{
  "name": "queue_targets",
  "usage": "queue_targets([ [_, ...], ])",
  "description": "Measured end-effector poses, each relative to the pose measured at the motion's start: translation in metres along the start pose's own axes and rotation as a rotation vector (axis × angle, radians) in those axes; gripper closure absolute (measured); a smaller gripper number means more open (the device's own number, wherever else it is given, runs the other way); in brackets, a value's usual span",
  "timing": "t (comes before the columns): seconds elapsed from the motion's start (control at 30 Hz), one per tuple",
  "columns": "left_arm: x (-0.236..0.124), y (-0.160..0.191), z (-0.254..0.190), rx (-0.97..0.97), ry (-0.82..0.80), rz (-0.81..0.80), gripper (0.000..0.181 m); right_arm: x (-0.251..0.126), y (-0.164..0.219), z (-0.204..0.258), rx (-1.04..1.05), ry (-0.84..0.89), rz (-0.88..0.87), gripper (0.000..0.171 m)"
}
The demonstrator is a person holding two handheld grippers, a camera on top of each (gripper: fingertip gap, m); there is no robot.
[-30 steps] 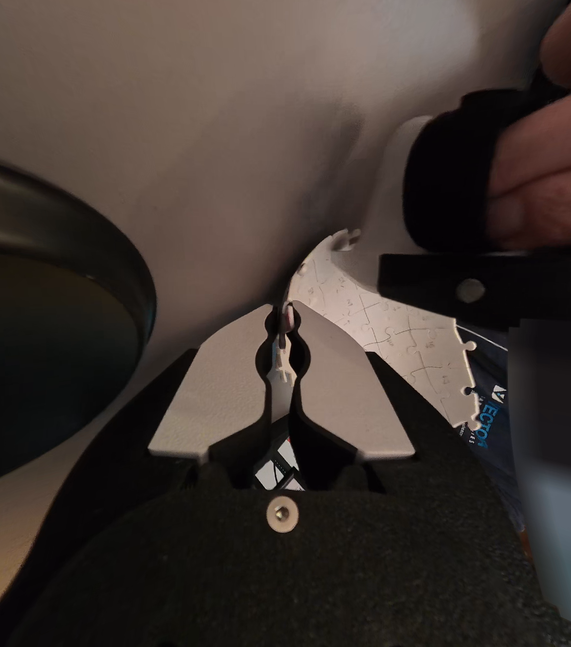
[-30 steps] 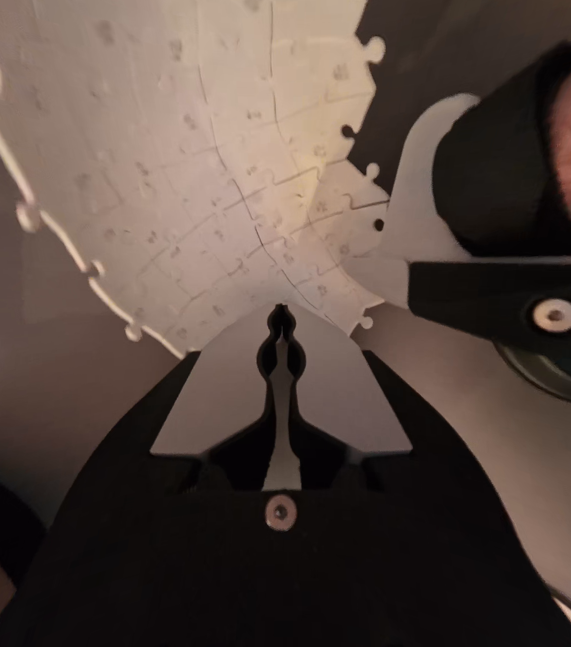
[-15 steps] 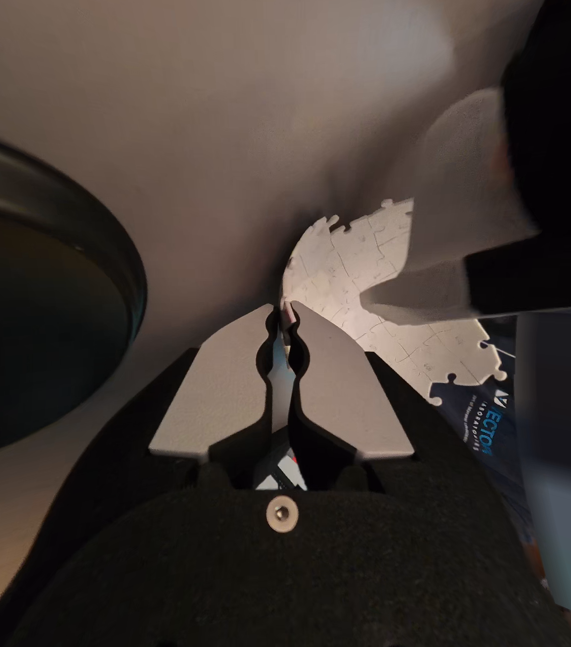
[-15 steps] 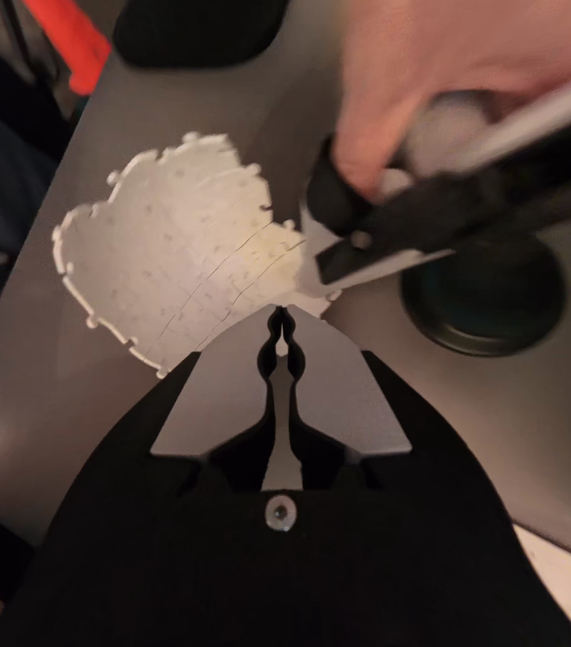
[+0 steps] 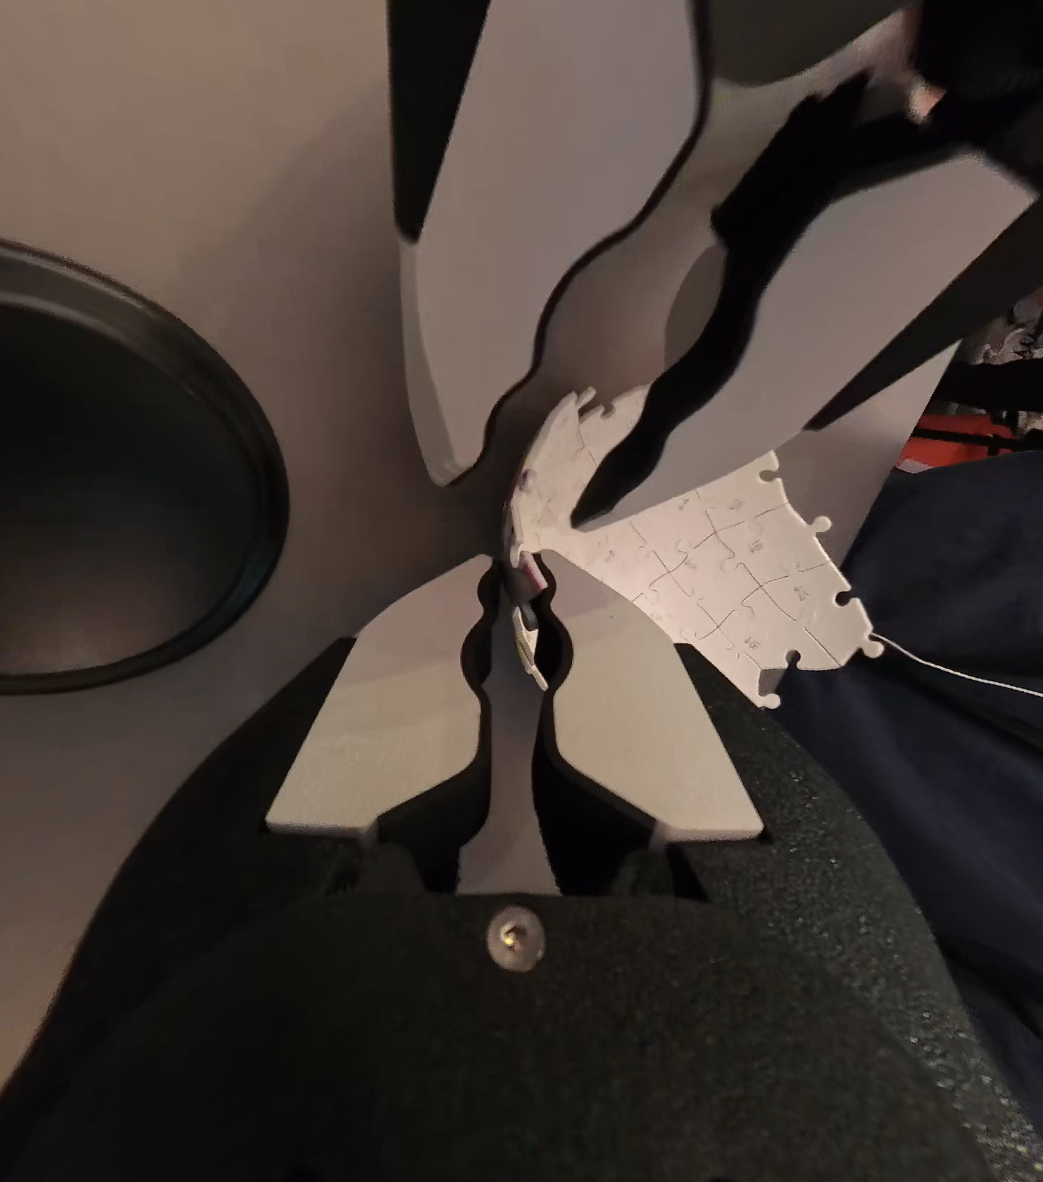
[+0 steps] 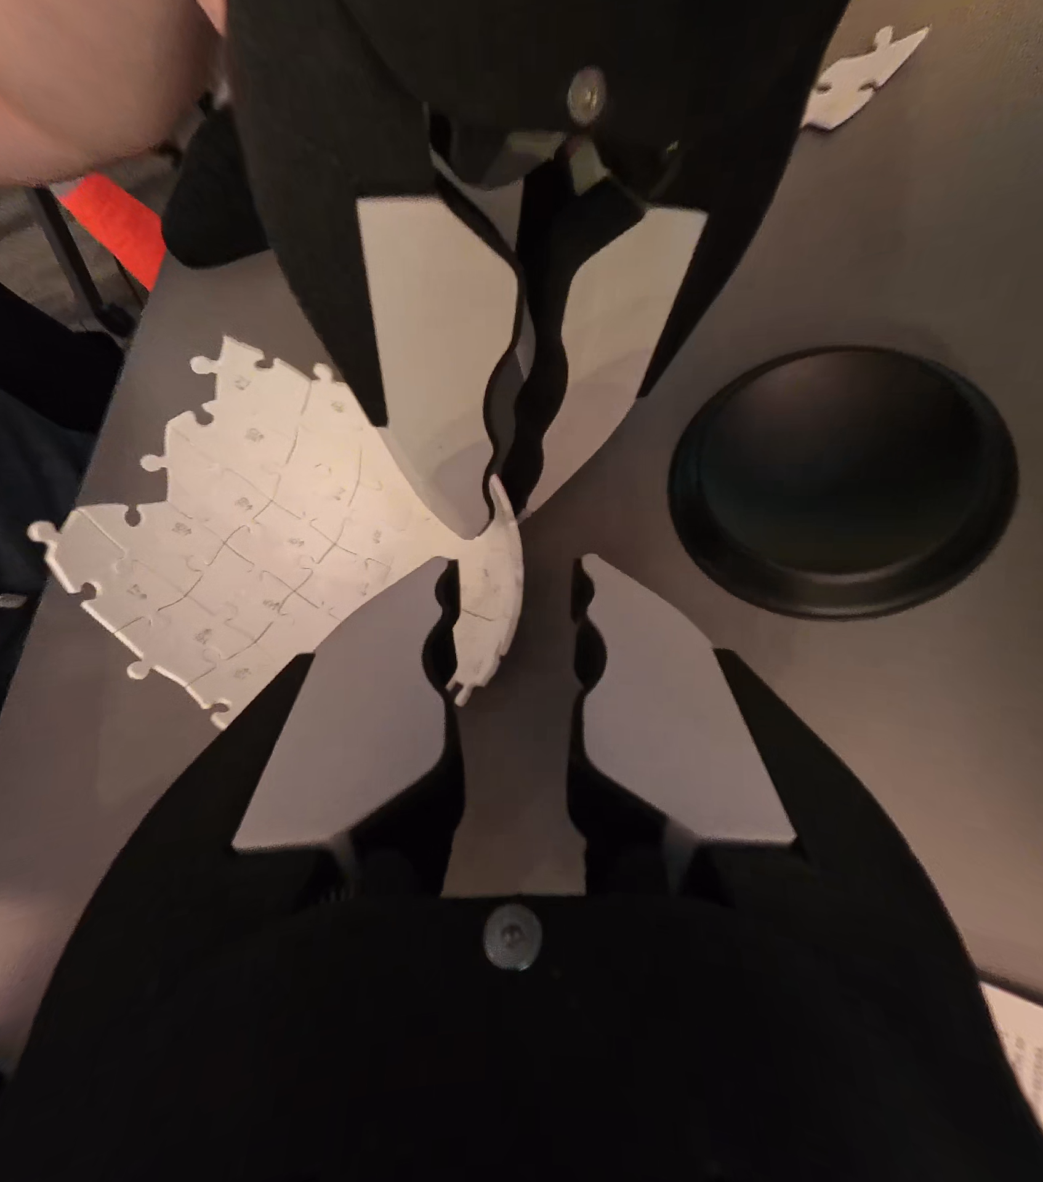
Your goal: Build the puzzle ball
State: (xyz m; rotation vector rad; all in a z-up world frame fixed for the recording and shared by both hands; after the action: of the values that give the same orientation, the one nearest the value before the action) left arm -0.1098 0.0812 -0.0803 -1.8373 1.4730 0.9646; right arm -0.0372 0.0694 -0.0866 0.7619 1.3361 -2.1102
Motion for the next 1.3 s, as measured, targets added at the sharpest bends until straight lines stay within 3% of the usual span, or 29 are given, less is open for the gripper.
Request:
queue_targets([
  [0.1, 0.000, 0.001, -0.002, 0.014, -0.022, -0.024, 0.174, 0.013, -0.001, 0.004, -0.022, -0.004, 0.072, 0.143],
  [0.17, 0.000, 0.001, -0.003, 0.017, -0.019, -0.038, 0.173, 0.016, -0.001, 0.005, -0.035, 0.013, 0.088, 0.162],
  [0.27, 0.000, 0.001, -0.005, 0.020, 0.001, -0.049, 0.171, 0.013, 0.000, 0.008, -0.026, -0.008, 0.107, 0.165],
  [0.4, -0.003, 0.001, -0.008, 0.028, -0.018, -0.070, 0.169, 0.008, -0.002, 0.007, -0.015, -0.001, 0.082, 0.164],
  [0.47, -0.003, 0.003, -0.007, 0.030, -0.052, -0.067, 0.172, -0.001, -0.002, 0.002, 0.030, 0.020, 0.054, 0.151],
  [0.63, -0.007, 0.009, -0.007, 0.003, -0.063, -0.102, 0.171, -0.015, 0.011, 0.001, 0.136, -0.049, 0.069, 0.149],
  [0.67, -0.008, 0.010, -0.007, 0.000, -0.064, -0.108, 0.171, -0.013, 0.012, 0.002, 0.152, -0.067, 0.090, 0.150],
  [0.73, -0.009, 0.012, -0.008, -0.005, -0.056, -0.121, 0.170, -0.010, 0.015, 0.003, 0.156, -0.065, 0.140, 0.167],
  [0.87, -0.009, 0.017, -0.011, -0.004, -0.052, -0.146, 0.170, -0.008, 0.013, 0.008, 0.150, -0.061, 0.158, 0.167],
  [0.97, -0.014, 0.022, -0.013, -0.008, -0.064, -0.194, 0.167, -0.008, 0.011, 0.007, 0.174, -0.050, 0.139, 0.157],
  [1.03, -0.020, 0.026, -0.016, -0.010, -0.065, -0.242, 0.163, -0.007, 0.012, 0.009, 0.163, -0.054, 0.149, 0.166],
  [1.3, -0.044, 0.056, -0.033, -0.007, -0.024, -0.446, 0.160, -0.001, 0.009, 0.014, 0.173, -0.041, 0.164, 0.167],
])
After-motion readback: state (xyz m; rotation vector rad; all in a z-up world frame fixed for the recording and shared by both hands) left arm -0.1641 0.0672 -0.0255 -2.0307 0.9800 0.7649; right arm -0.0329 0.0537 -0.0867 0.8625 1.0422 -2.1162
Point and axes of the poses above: each gripper's, where its closed fingertips meet, x out along the fingers, y out of its underside, z = x × y across the jaws, the point moved 6 cm from there along -x, back along the fingers, and after that the axes turned 8 degrees about z, right-handed, at the moved point
